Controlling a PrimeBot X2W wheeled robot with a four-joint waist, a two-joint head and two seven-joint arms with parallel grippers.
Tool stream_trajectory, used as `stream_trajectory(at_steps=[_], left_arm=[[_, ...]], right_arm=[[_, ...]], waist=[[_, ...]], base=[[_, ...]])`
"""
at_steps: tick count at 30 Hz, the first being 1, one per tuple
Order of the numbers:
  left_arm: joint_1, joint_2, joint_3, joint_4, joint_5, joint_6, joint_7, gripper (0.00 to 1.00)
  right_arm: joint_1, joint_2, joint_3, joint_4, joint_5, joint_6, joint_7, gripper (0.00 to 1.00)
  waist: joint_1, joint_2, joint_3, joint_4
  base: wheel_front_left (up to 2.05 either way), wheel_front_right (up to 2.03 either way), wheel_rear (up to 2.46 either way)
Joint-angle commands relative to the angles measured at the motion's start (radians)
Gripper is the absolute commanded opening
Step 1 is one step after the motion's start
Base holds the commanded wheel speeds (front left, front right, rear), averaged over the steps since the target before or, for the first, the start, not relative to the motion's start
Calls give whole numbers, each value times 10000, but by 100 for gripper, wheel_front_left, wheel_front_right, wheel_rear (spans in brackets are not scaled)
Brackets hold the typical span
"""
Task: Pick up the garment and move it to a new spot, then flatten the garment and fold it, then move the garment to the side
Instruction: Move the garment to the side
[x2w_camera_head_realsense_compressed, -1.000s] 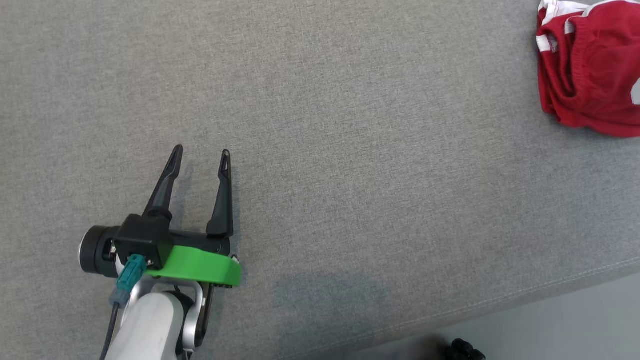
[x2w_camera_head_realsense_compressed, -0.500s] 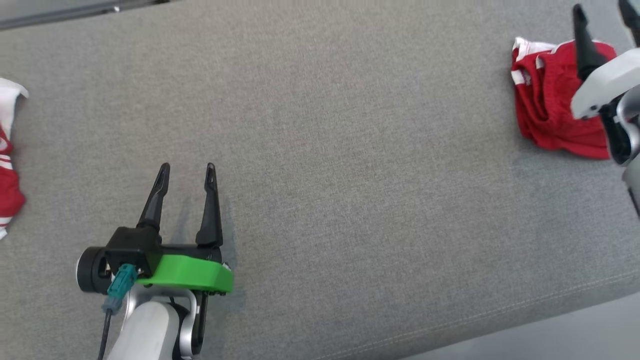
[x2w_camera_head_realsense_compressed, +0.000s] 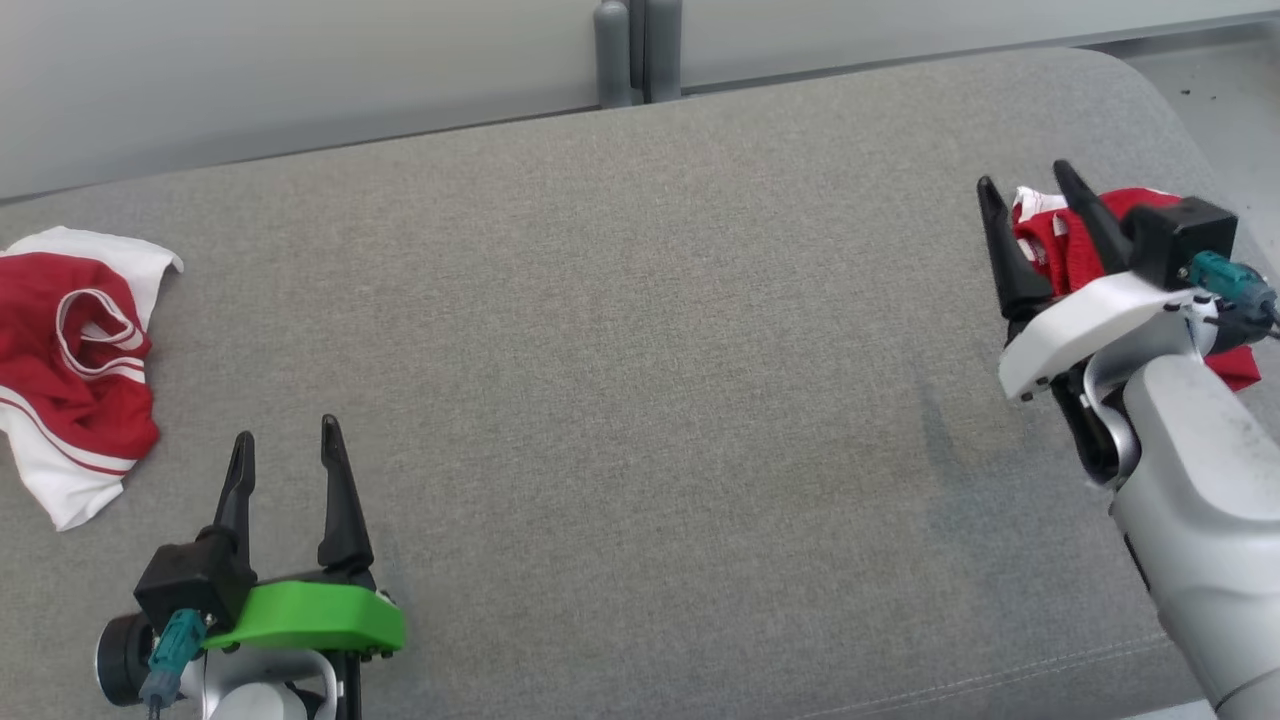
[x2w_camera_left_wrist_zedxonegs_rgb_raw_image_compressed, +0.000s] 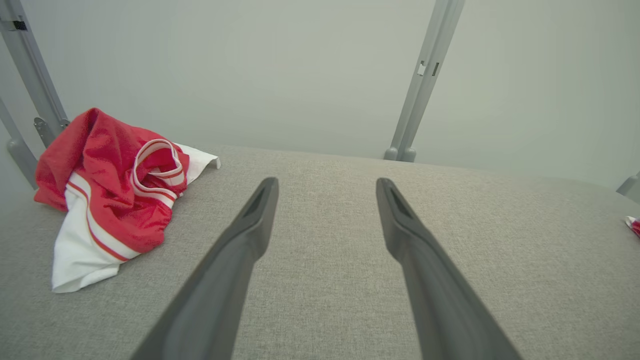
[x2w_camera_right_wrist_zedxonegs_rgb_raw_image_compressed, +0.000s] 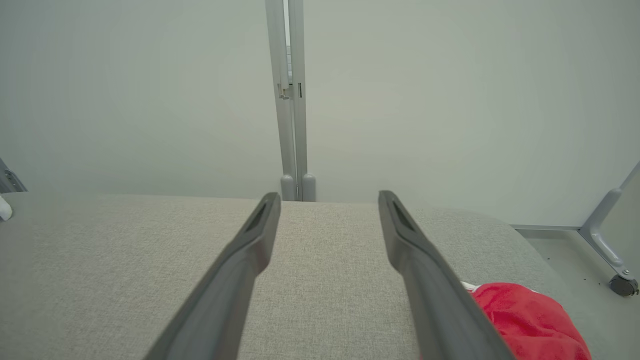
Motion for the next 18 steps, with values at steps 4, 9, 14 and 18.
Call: stream_trajectory(at_steps=[4, 9, 14, 18], left_arm=[[537, 18, 197, -110, -106, 85, -76, 100], [996, -57, 249, -172, -150, -27, -73, 100], [1308, -108, 243, -125, -221, -175, -81, 100], [1435, -163, 138, -93, -264, -308, -80, 100]], right_arm=[[1079, 512, -382, -651, -564, -12, -35, 100], [2329, 1370, -900, -1676, -1517, -12, 104, 100], [3637, 2202, -1403, -2841, -2216, -14, 480, 100], [4539, 2556, -1644, -3722, -2478, -12, 811, 100]], waist=[[1, 1, -598, 400], [1, 1, -869, 580], [1, 1, -1120, 764], [1, 1, -1256, 910]], base=[[0, 0, 0], [0, 0, 0], [0, 0, 0], [0, 0, 0]])
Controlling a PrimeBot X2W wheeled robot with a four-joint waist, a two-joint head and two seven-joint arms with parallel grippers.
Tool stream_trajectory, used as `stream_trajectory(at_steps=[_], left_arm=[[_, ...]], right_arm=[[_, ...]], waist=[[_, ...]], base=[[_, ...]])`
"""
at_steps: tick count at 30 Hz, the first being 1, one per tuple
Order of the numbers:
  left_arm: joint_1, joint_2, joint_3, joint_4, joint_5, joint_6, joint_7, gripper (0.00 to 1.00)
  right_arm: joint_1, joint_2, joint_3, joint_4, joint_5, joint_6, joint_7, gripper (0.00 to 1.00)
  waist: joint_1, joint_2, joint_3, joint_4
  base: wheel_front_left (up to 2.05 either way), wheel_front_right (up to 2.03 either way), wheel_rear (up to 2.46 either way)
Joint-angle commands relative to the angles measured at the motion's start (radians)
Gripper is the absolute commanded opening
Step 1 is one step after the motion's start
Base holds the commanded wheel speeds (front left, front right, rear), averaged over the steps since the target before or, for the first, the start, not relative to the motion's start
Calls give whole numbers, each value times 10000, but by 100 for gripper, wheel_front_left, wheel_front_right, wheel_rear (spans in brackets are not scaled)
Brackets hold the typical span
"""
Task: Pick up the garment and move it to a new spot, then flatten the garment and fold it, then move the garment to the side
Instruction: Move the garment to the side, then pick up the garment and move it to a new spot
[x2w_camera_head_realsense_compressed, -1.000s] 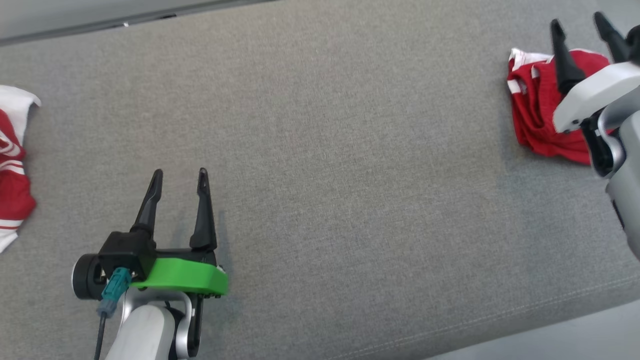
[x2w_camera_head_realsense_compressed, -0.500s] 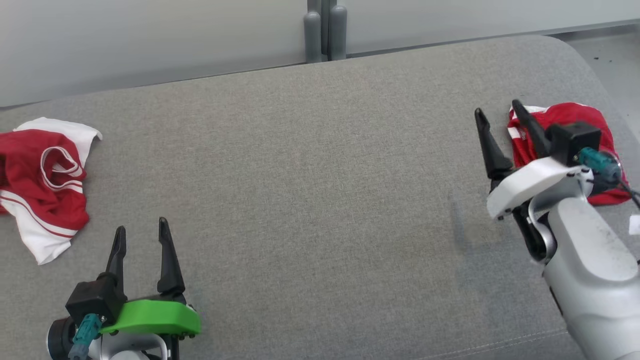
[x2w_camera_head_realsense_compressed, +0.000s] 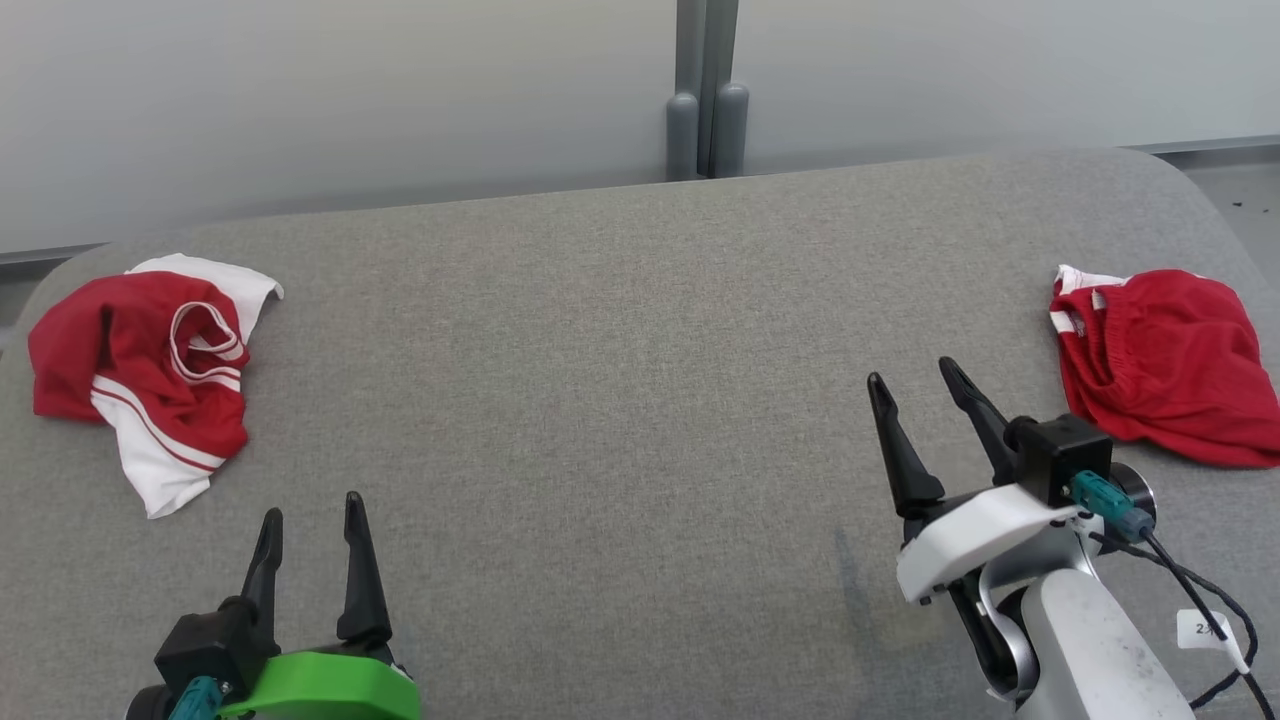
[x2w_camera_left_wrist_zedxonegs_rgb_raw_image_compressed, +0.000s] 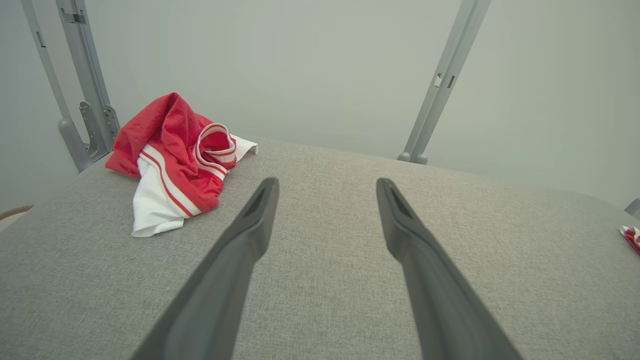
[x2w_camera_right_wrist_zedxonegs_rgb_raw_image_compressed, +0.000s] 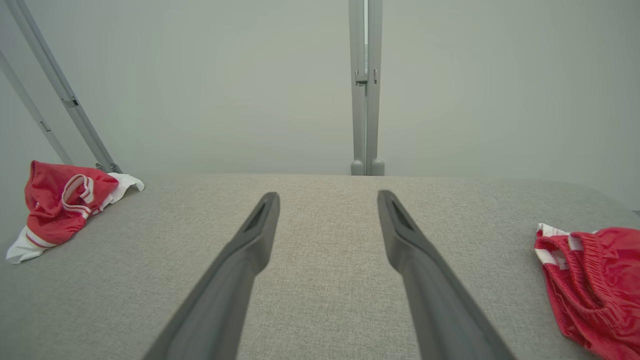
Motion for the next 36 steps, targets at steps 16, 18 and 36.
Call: stream_trajectory(at_steps=[16, 18, 36], left_arm=[[-13, -94, -399, 443, -49, -320, -11, 100], [-60, -66, -414, 482, -55, -332, 2, 100], [-233, 18, -521, 680, -76, -388, -8, 100]], right_arm=[[1807, 120, -253, -1629, -5, -10, 526, 100], [1845, 119, -241, -1676, 16, -10, 543, 100], [1983, 122, -222, -1806, 99, -10, 523, 100]], waist=[[1, 2, -386, 274], [1, 2, -394, 258], [1, 2, -396, 248]], base=[[0, 0, 0], [0, 0, 0], [0, 0, 0]])
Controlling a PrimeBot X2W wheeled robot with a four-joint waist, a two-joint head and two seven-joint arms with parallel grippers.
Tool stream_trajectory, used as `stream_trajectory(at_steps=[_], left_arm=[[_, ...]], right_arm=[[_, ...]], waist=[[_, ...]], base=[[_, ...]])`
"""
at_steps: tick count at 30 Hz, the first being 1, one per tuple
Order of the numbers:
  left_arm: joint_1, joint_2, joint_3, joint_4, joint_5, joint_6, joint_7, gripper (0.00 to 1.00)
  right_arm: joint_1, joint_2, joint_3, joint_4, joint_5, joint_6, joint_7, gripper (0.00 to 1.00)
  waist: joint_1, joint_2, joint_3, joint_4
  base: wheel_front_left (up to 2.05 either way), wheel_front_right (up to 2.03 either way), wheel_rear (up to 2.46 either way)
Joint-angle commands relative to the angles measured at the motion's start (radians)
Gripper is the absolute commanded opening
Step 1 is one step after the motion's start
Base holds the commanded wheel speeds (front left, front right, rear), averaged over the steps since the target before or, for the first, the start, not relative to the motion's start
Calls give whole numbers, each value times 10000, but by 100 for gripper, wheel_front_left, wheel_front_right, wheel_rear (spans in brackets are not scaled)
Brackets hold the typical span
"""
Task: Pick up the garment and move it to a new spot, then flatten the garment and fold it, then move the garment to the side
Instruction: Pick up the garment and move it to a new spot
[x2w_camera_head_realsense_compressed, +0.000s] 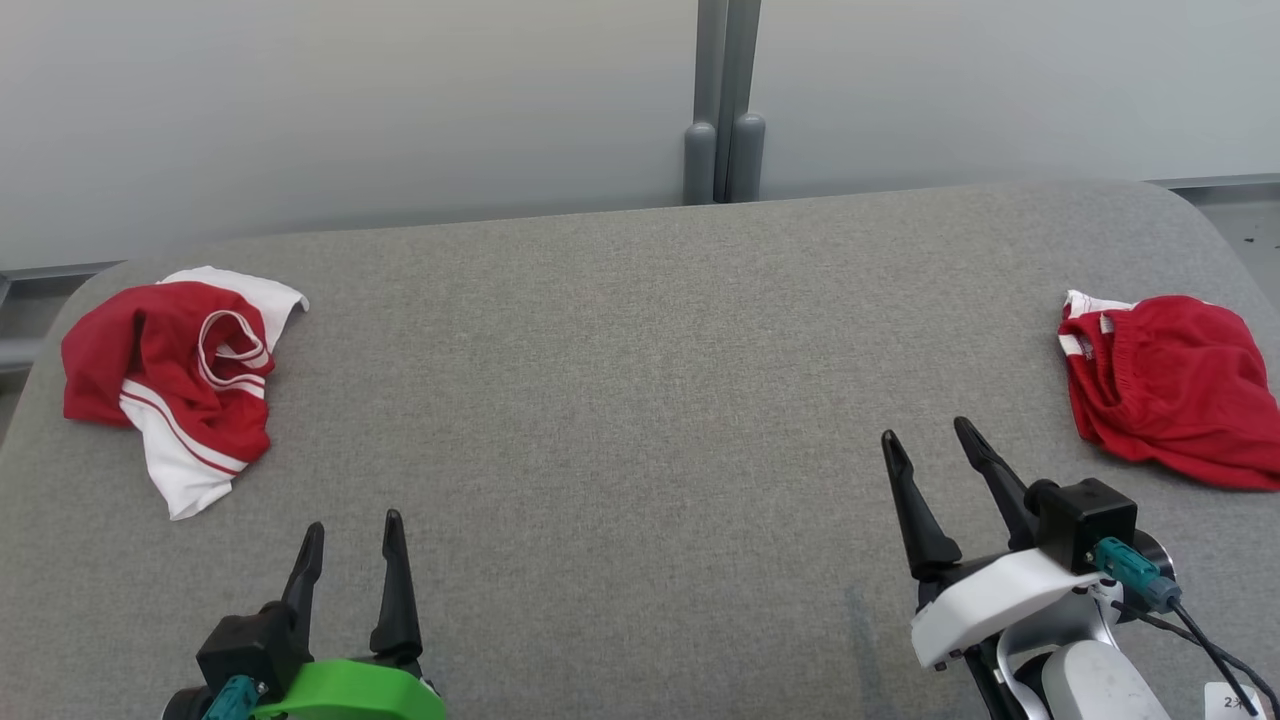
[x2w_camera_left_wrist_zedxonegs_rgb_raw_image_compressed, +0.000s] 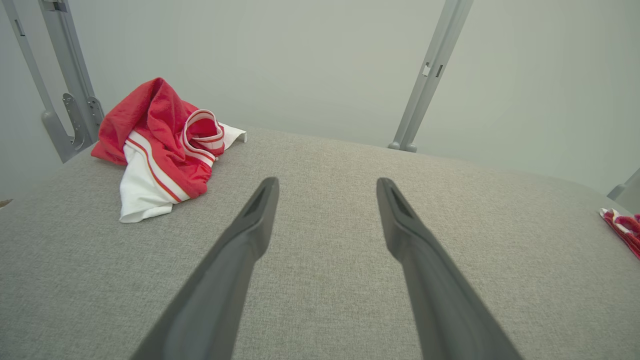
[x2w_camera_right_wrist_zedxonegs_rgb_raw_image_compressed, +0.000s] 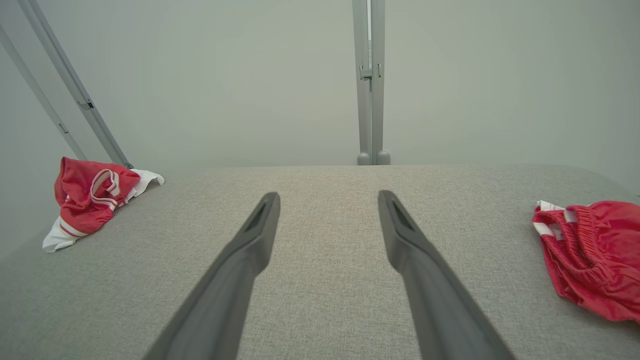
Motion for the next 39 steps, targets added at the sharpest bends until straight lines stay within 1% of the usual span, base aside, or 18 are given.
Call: stream_trajectory(at_steps=[1, 6, 11, 14, 16, 21, 22, 25, 29, 32, 39], left_arm=[[-121, 66, -4, 19, -4, -23, -18, 100], [-123, 54, -57, -6, 30, -5, -18, 100], [-234, 121, -93, 14, 51, -12, 16, 100], [-239, 160, -93, 49, 54, -11, 38, 100], [-271, 210, -89, 69, 38, -27, 55, 100], [-114, 317, -90, -111, 107, 113, 156, 100], [-114, 317, -90, -111, 107, 113, 156, 100], [8, 444, -11, -230, 59, 159, 202, 100], [162, 521, 69, -425, 13, 298, 251, 100], [363, 611, 241, -605, -80, 403, 219, 100], [471, 535, 314, -764, -119, 456, 125, 100]], right_arm=[[177, -22, -16, -2, 33, -10, -53, 100], [233, -22, -98, 13, 29, -10, -71, 100], [253, -20, -123, 6, -47, -10, -92, 100], [228, -20, -74, -25, -76, -10, -97, 100], [219, -23, -88, -47, -55, -10, -116, 100], [167, -21, -17, -12, 96, -10, -211, 100], [167, -21, -17, -12, 96, -10, -211, 100], [160, -20, -1, 43, 154, -9, -288, 100], [151, -23, 63, 136, 258, -9, -379, 100], [-14, -20, 248, 188, 248, -9, -357, 100], [-229, -29, 346, 348, 144, -10, -453, 100]], waist=[[1, 0, 0, 8], [1, 0, -11, 138], [1, 0, -19, 682], [1, 0, -27, 1252], [1, 0, -35, 1752], [1, 0, -49, 3115], [1, 0, -49, 3115], [1, 0, -40, 3870], [1, 0, -6, 4633], [1, 0, 140, 4828], [1, 0, 353, 4953]], base=[[0, 0, 0], [0, 0, 0], [0, 0, 0], [0, 0, 0], [0, 0, 0], [0, 0, 0], [0, 0, 0], [0, 0, 0], [0, 0, 0], [0, 0, 0], [0, 0, 0]])
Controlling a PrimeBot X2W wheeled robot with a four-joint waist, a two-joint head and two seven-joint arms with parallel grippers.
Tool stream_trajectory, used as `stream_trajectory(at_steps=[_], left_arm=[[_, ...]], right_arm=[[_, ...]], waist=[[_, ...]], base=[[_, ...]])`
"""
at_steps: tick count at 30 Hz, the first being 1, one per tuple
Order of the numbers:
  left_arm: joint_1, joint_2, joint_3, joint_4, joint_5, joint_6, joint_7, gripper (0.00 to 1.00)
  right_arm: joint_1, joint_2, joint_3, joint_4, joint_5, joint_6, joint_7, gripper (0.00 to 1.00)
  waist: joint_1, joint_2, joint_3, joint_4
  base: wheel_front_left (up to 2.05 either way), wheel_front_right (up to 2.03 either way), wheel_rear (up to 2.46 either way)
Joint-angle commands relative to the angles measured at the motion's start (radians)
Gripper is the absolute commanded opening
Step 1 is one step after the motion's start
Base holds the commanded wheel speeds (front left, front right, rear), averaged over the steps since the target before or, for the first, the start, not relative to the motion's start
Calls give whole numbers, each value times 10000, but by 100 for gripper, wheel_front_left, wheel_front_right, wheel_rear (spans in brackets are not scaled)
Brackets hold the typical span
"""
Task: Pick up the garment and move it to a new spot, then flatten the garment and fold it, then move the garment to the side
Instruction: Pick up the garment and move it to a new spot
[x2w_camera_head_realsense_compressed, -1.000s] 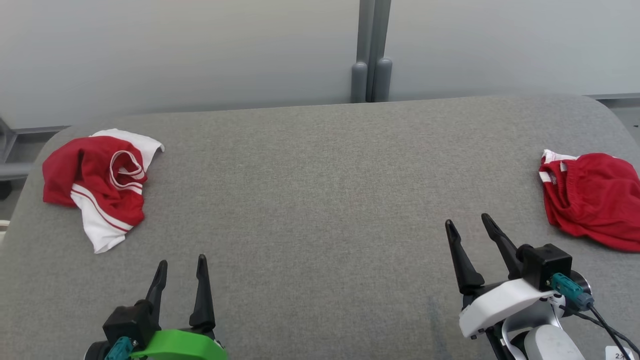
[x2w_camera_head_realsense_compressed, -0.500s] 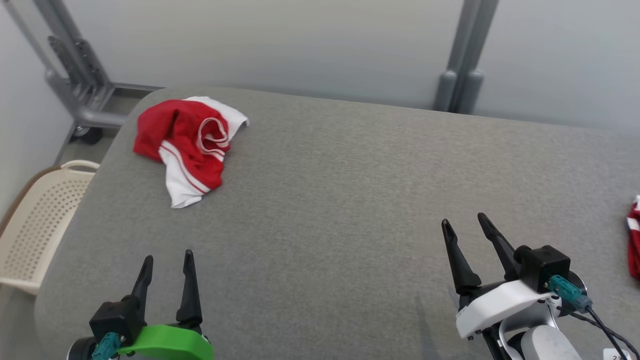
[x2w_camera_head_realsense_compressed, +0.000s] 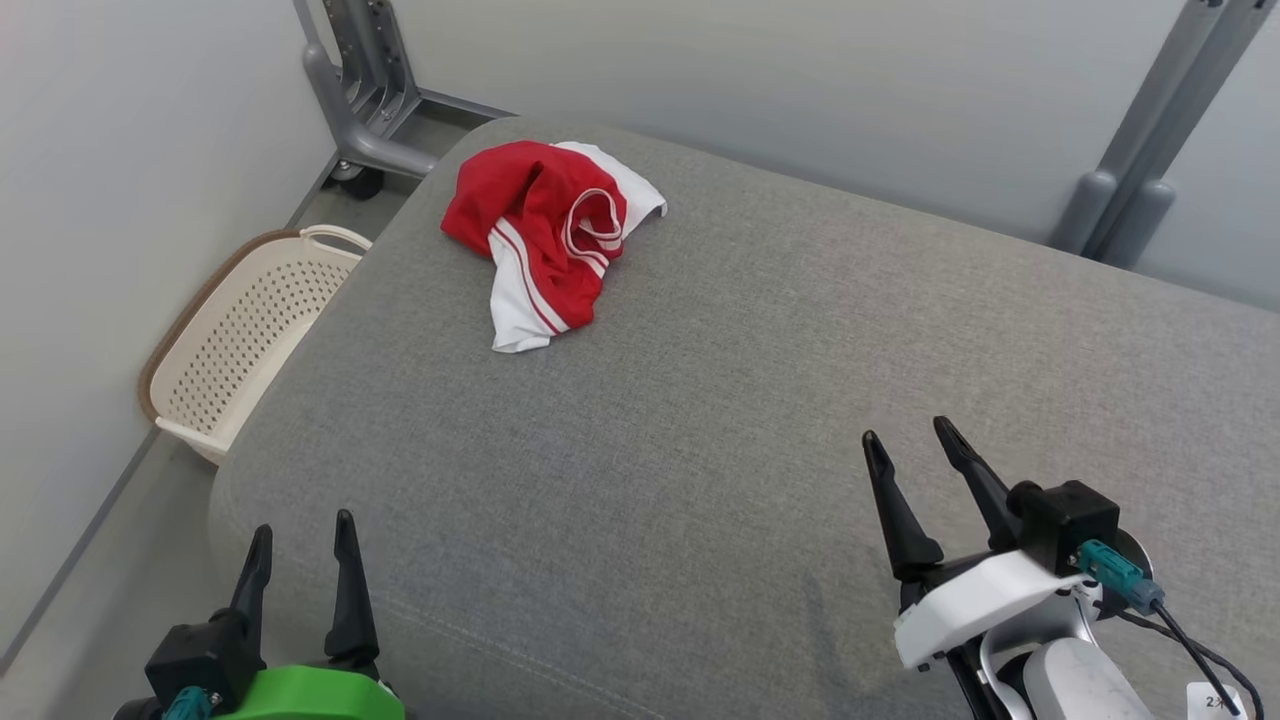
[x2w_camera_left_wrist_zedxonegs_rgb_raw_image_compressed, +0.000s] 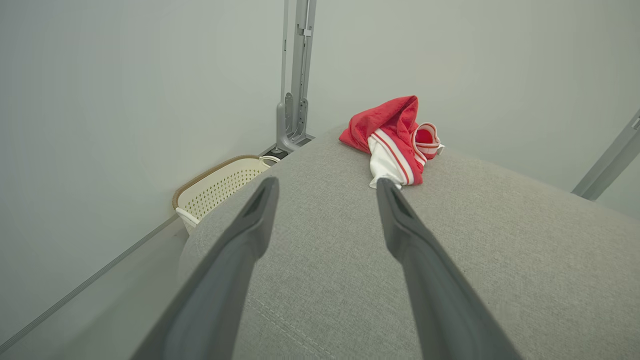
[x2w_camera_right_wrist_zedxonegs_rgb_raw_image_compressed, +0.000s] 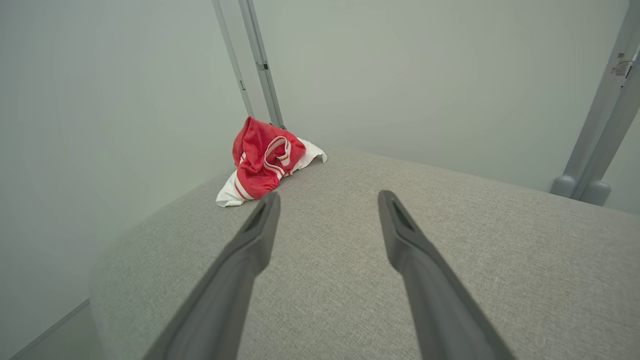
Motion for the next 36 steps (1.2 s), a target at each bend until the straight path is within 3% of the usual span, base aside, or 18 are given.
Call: stream_trajectory(at_steps=[1, 14, 25, 31, 36], left_arm=[[124, -9, 10, -28, -39, 52, -54, 100], [-508, 179, -168, -178, 4, -38, 262, 100], [-3087, 959, 188, -73, 52, -398, 1007, 100], [-5297, 1413, 237, 1118, -90, -864, 1901, 100], [-6965, 1412, 375, 2847, -479, -1122, 2453, 100]], right_arm=[[-74, -38, 1, 44, -60, -10, -66, 100], [92, -37, -469, -22, -160, -9, -102, 100], [-457, -38, -587, -369, -494, -9, 162, 100], [-978, -35, -641, -690, -815, -9, 375, 100], [-1350, -37, -692, -969, -1150, -9, 573, 100]], waist=[[0, 0, 139, 135], [0, 0, 97, -190], [0, 0, 856, -1076], [0, 0, 1744, -1754], [0, 0, 2580, -2322]], base=[[0, 0, 0], [0, 0, 0], [0, 0, 0], [0, 0, 0], [0, 0, 0]])
